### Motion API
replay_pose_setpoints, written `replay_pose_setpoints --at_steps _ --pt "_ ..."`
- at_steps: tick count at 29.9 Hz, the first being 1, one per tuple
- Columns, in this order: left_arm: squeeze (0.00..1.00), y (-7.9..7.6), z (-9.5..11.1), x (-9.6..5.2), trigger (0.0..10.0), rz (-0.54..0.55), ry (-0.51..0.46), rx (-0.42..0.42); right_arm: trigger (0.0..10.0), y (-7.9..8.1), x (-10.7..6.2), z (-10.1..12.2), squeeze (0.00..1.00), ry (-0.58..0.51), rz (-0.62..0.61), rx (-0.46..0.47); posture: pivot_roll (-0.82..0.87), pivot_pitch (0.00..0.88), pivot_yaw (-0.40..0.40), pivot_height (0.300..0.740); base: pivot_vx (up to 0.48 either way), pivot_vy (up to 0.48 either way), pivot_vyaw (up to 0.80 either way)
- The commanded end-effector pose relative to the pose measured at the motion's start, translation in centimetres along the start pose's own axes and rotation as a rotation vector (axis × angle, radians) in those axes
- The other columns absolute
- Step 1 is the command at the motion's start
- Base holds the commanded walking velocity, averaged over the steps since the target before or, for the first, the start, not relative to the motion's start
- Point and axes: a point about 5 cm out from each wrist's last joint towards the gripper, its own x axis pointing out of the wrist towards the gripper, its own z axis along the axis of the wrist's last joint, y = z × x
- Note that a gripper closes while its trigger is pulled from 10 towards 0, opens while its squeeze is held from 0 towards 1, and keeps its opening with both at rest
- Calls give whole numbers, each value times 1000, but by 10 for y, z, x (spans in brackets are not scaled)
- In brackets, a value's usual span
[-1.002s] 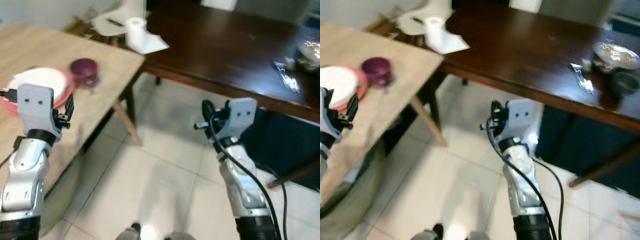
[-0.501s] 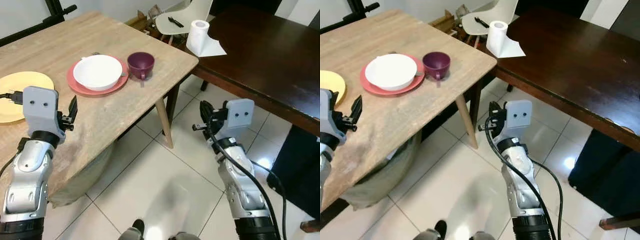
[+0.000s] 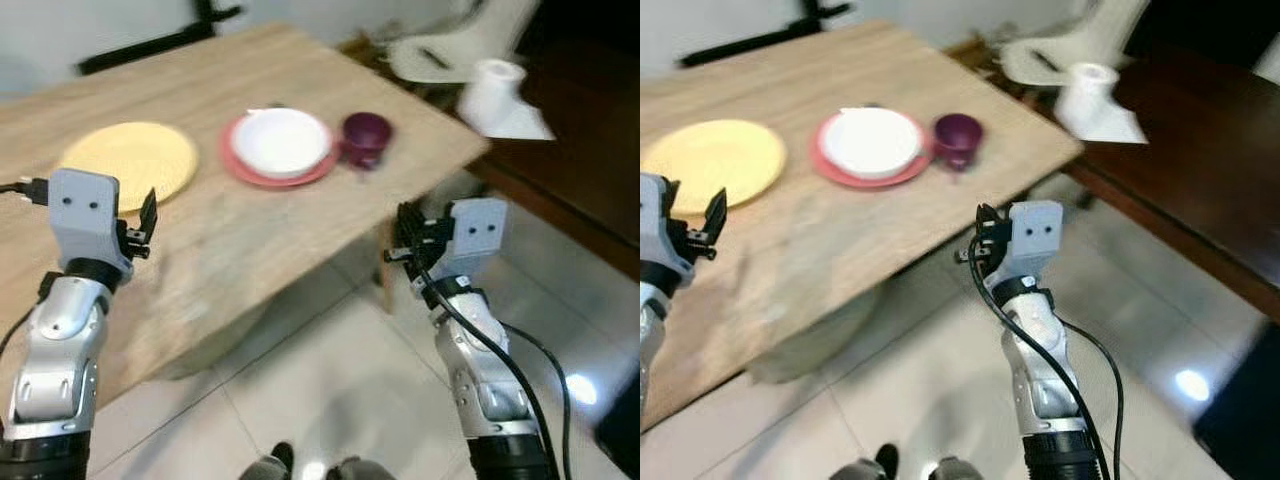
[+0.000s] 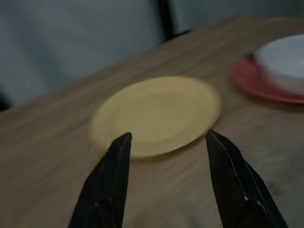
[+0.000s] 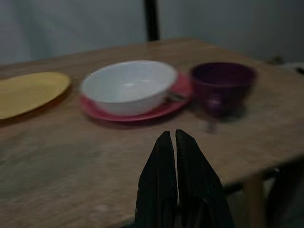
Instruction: Setting the table
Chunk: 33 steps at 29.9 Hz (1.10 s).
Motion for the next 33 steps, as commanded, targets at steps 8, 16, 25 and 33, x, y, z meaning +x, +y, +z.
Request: replay_pose_setpoints --at_steps 8,16,25,33 --pt "0 -4 -6 0 10000 -18 32 -1 10000 -3 -2 -3 0 17 -13 9 -46 92 17 740 0 0 781" --pt "0 -5 -8 0 10000 -25 41 1 10000 -4 -2 -3 0 18 -18 6 -48 80 17 740 0 0 781" --pt "0 -9 -8 2 10000 -46 51 5 10000 -11 1 0 0 -5 -73 26 -44 71 19 740 0 0 173" --pt "0 -7 -4 7 10000 -49 35 56 10000 -9 5 11 0 -62 -69 124 -38 57 12 740 240 0 0"
